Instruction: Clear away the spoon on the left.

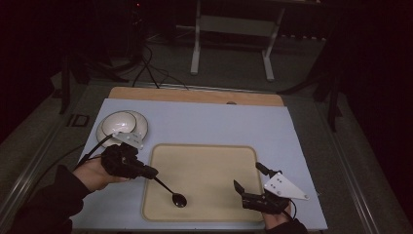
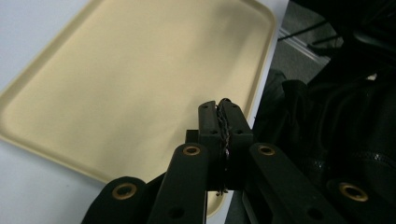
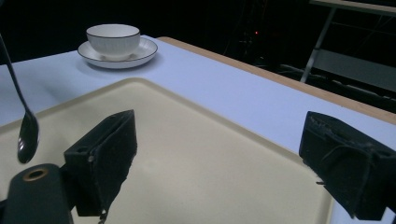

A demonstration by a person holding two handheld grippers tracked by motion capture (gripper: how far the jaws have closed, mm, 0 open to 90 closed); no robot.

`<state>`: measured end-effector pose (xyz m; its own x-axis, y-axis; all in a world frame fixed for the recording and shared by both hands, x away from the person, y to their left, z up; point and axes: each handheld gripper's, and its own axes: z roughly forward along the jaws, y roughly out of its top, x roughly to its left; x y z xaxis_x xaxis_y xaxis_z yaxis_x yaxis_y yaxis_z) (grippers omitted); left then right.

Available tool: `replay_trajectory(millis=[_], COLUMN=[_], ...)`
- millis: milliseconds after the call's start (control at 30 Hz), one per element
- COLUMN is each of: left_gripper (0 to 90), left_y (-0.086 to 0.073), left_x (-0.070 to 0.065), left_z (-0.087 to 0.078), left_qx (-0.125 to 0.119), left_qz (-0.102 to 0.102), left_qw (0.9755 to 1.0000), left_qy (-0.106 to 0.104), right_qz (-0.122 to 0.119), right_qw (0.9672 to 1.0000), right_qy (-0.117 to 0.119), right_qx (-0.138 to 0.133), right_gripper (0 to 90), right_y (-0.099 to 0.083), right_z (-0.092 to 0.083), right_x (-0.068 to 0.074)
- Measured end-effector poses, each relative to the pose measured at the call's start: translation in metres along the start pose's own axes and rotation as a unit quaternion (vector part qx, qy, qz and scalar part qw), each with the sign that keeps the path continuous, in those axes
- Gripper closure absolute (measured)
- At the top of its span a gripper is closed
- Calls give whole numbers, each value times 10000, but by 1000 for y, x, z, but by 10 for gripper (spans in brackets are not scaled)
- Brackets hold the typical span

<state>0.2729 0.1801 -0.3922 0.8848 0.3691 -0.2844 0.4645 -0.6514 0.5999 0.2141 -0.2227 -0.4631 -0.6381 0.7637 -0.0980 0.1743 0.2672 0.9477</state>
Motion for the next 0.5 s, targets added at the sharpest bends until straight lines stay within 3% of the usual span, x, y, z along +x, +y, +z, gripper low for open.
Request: replay_trajectory(millis=[500], left_gripper=[892], left_y=[18], left_x=[11], left_z=[36], left_qx=[596], left_qz=[-37], left_qw=[9981], left_qy=[-139], right_qz=[23], right_qw=[10000], right_qy=[23], right_qx=[11], right_gripper=[115], right_y=[0], right_z=[0], right_x=[-1])
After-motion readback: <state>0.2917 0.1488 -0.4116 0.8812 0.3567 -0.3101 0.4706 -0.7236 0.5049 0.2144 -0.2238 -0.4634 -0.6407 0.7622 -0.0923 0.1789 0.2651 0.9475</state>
